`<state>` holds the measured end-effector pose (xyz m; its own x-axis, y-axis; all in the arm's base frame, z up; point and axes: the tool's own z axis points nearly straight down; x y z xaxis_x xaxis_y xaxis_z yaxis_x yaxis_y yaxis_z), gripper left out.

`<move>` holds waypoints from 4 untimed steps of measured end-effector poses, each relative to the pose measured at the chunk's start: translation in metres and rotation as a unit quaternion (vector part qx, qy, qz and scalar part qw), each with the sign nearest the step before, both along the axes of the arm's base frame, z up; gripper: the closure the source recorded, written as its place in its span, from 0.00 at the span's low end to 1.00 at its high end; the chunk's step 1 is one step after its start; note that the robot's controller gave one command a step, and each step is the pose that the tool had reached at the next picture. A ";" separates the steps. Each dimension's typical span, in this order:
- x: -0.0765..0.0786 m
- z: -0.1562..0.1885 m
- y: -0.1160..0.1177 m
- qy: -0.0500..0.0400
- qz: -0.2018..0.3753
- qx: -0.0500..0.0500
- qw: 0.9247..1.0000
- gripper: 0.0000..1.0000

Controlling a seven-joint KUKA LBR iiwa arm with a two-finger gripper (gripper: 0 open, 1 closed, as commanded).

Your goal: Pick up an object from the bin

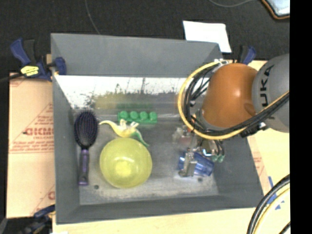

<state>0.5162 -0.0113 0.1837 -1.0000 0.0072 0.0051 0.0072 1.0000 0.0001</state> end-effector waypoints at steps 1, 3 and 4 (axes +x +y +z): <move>0.002 0.005 0.000 -0.004 0.000 0.000 1.000 0.00; -0.024 -0.034 -0.095 -0.006 0.049 0.001 0.999 0.00; 0.008 -0.042 -0.102 -0.005 0.028 0.000 1.000 0.00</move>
Offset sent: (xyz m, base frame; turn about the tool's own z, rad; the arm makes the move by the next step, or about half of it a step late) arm -0.0160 -0.0944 -0.0266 0.0307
